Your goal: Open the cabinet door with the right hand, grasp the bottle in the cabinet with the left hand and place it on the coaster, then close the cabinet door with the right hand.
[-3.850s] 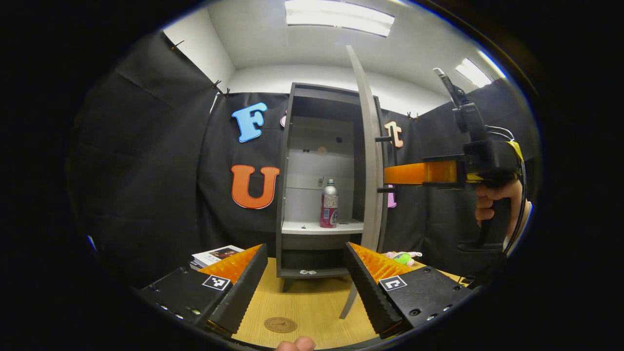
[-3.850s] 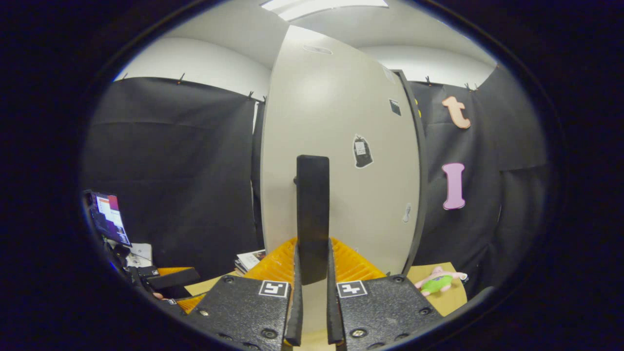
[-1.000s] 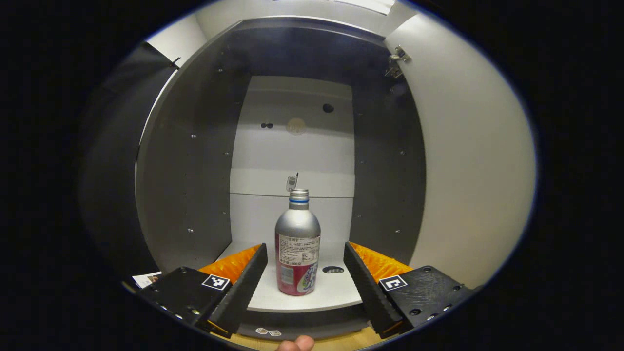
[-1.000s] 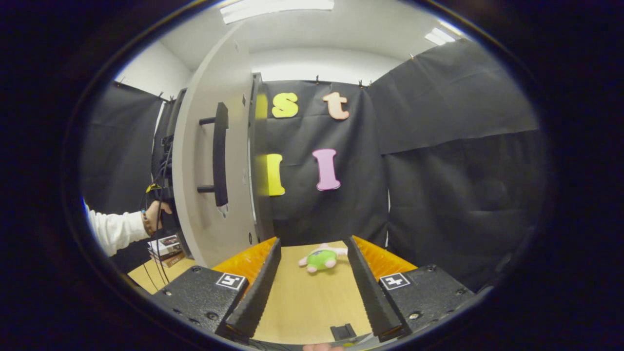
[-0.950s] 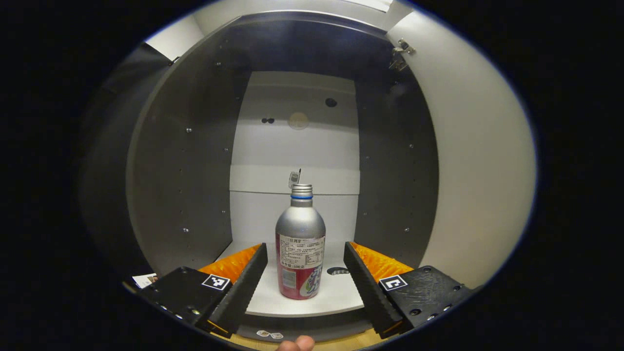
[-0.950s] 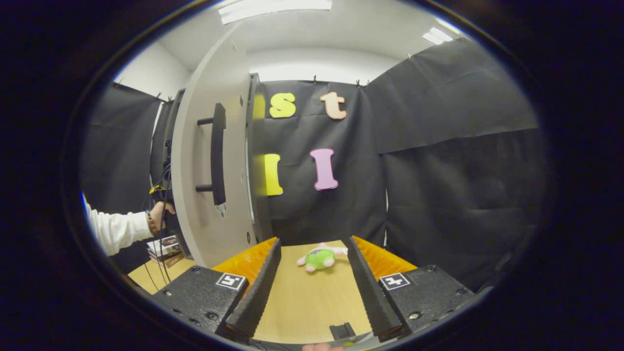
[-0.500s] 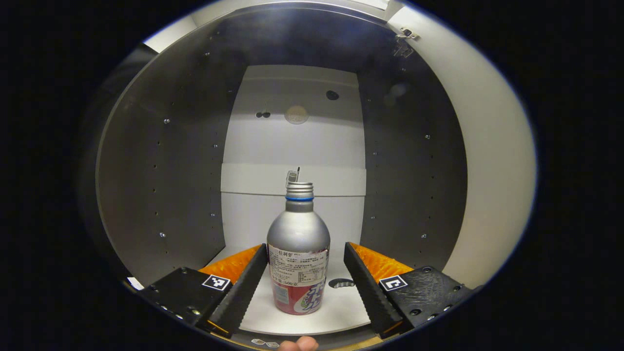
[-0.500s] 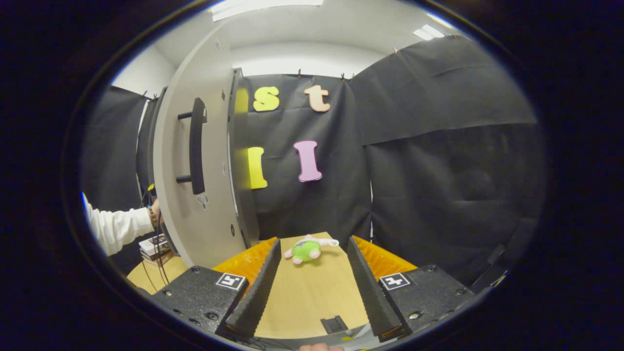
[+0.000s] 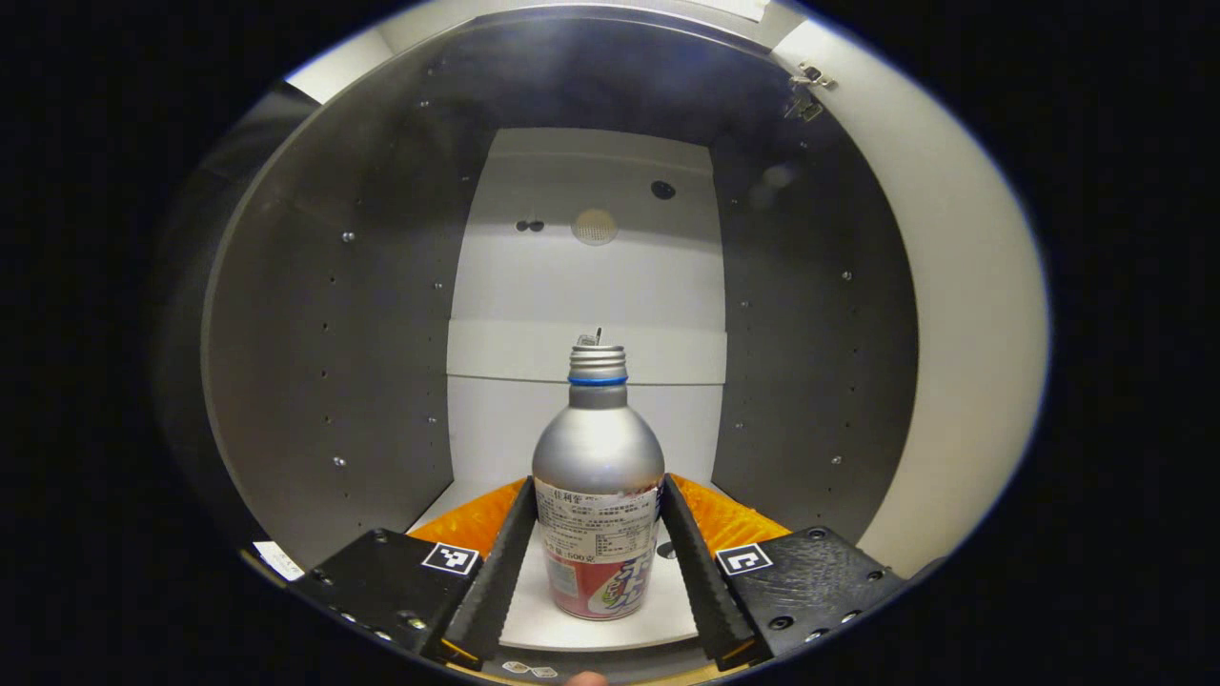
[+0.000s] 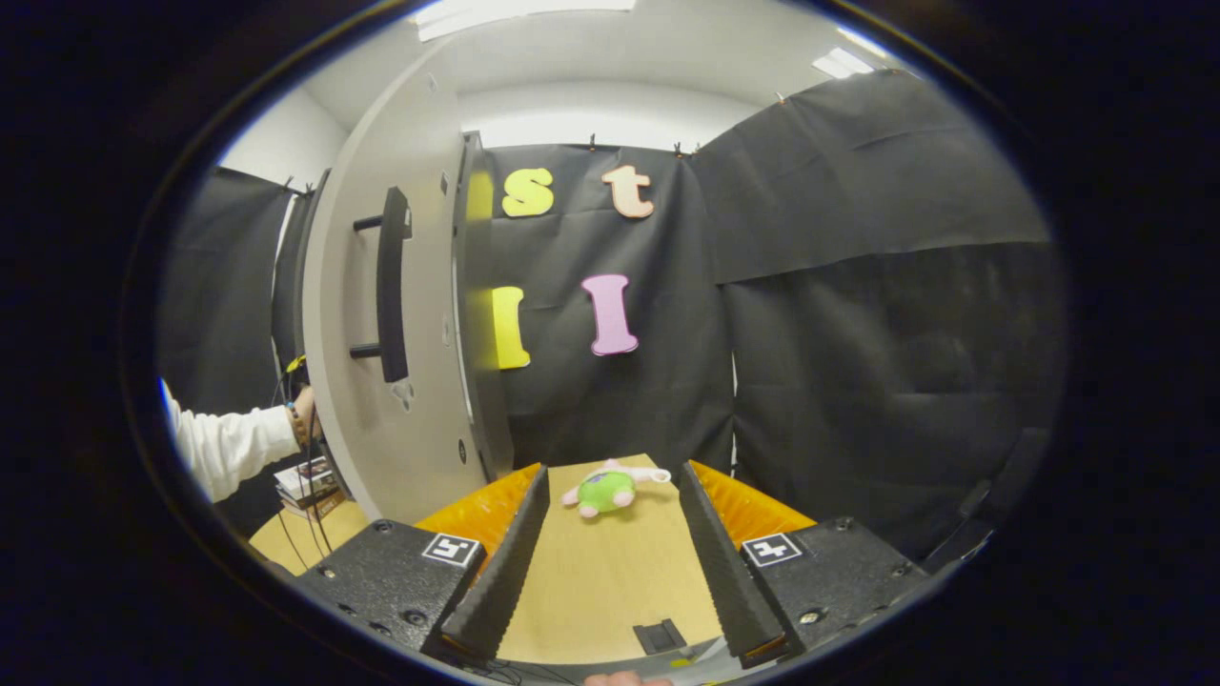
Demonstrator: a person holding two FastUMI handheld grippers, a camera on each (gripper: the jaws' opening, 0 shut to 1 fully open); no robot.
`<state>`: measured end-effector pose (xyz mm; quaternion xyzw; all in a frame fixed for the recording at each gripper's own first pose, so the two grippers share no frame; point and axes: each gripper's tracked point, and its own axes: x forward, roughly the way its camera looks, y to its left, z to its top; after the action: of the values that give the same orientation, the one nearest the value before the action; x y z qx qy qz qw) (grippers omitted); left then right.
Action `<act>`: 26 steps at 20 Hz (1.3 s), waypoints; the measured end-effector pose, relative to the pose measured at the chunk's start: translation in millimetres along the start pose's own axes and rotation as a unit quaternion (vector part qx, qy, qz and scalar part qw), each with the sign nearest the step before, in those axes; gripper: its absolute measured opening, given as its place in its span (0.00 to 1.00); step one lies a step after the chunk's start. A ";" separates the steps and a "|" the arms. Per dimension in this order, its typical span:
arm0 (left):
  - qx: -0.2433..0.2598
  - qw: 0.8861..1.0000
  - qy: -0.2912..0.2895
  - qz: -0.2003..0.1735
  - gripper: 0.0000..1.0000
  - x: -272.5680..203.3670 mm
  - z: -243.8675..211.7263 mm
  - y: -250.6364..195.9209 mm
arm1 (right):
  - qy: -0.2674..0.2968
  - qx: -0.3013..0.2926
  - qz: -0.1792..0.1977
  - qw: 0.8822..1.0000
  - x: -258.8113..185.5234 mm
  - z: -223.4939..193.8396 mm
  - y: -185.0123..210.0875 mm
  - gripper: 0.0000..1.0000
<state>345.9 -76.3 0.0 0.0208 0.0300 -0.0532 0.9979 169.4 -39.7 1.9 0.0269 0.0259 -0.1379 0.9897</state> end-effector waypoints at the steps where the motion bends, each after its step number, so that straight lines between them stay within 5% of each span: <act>1: 0.000 1.000 -0.002 -0.007 0.75 -10.6 2.9 -2.8 | 0.001 0.000 0.004 1.000 0.1 -0.6 2.2 0.86; 10: -0.009 0.999 -0.024 -0.024 0.75 -135.4 -9.0 28.9 | -0.007 -0.009 0.045 0.999 -8.8 12.5 19.8 0.86; 19: -0.017 0.998 0.046 0.050 0.75 -259.1 -131.4 83.4 | -0.060 -0.017 0.056 0.996 -23.6 49.2 20.3 0.85; 26: -0.042 0.987 0.072 0.134 0.75 -299.0 -227.0 104.5 | -0.092 -0.010 0.054 0.994 -35.5 81.0 19.9 0.86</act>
<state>47.3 69.1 -203.7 -0.0132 0.1005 0.0843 0.9913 144.3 -15.9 85.7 0.0060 -0.0656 -0.0857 0.9941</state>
